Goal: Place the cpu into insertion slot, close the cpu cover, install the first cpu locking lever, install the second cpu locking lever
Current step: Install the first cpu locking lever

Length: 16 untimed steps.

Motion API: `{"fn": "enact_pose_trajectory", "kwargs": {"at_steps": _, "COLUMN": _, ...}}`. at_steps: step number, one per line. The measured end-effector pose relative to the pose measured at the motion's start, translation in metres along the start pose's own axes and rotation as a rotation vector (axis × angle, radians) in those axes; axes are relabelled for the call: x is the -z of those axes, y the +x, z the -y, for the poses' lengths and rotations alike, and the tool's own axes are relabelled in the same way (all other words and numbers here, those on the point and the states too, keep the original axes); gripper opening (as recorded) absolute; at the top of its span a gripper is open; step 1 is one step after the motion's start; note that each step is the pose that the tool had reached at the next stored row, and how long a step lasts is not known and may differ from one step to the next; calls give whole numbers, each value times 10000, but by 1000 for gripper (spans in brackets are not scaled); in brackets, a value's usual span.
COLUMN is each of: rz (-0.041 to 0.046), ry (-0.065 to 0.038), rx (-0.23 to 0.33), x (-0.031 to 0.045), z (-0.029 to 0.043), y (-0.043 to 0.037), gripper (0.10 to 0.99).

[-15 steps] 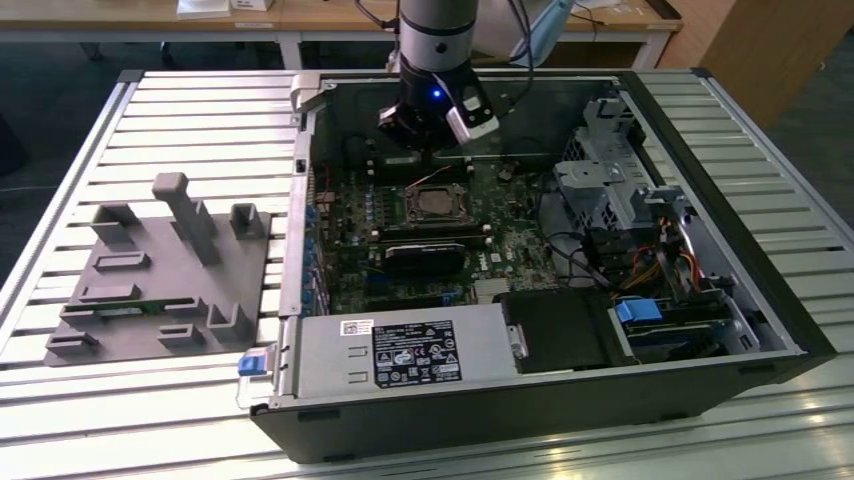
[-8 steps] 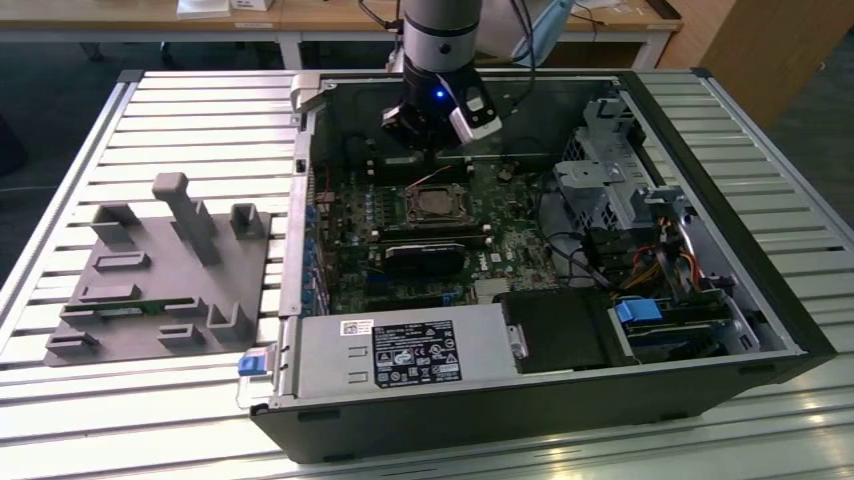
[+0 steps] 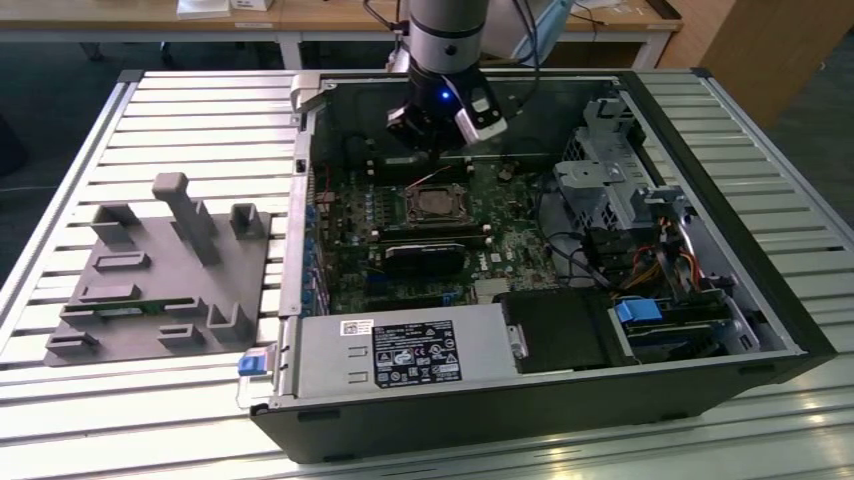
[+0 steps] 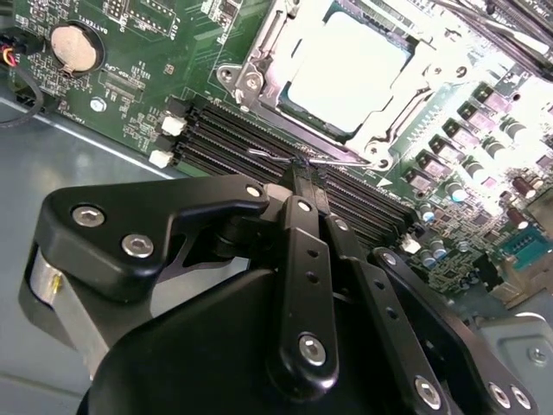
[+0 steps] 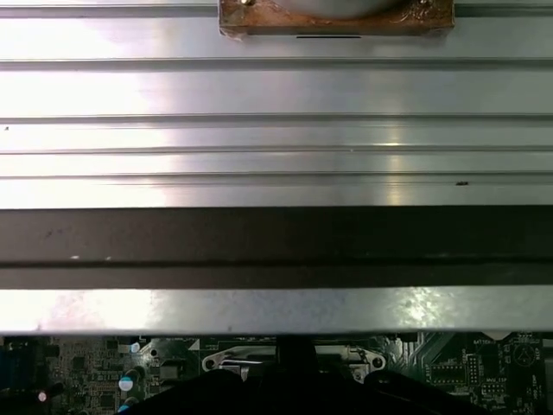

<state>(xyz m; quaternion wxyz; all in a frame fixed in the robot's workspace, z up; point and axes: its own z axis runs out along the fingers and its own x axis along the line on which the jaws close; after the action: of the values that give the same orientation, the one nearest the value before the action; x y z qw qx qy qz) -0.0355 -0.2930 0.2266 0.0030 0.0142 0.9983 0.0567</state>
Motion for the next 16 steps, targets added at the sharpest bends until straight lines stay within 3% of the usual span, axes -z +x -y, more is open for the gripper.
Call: {"fn": "enact_pose_trajectory", "kwargs": {"at_steps": 16, "rz": 0, "ry": 0, "rx": -1, "x": -70, "z": 4, "y": -90, "gripper": 106}}
